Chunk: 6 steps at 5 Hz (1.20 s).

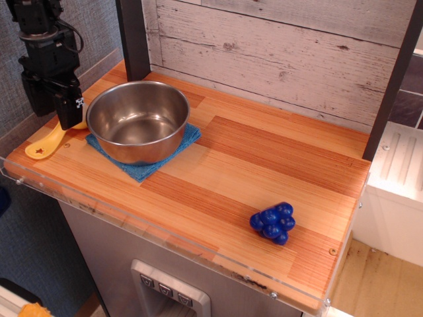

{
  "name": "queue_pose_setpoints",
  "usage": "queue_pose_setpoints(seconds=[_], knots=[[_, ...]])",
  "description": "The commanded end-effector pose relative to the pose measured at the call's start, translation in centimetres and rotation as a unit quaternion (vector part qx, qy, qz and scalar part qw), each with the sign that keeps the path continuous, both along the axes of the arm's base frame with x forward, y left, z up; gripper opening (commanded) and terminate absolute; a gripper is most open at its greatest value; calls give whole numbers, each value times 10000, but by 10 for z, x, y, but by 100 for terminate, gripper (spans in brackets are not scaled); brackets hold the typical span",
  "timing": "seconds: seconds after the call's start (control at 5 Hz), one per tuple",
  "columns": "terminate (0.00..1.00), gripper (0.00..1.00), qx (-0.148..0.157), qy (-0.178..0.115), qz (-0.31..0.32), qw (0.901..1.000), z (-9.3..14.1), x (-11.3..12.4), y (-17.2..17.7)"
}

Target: Move brush to left side of pot.

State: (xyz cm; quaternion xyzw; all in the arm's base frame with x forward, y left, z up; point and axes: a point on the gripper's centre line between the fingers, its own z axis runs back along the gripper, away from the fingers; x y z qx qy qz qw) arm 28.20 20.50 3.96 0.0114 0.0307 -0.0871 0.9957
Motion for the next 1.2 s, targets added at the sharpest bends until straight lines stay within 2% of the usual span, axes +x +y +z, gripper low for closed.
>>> queue_pose_setpoints(seconds=[0.0,0.2,0.4,0.6,0.8,1.0], knots=[[0,100,448,-726,-41,9963,85,-5,-27],[0,100,426,-1152,281,9920,119,-22,-72],[0,100,115,-1247,633,9901,121,-24,-115],[0,100,-58,-1126,676,9913,111,-20,-146],[0,100,-149,-951,509,9941,98,-21,-158],[0,100,-149,-951,509,9941,98,-21,-158]])
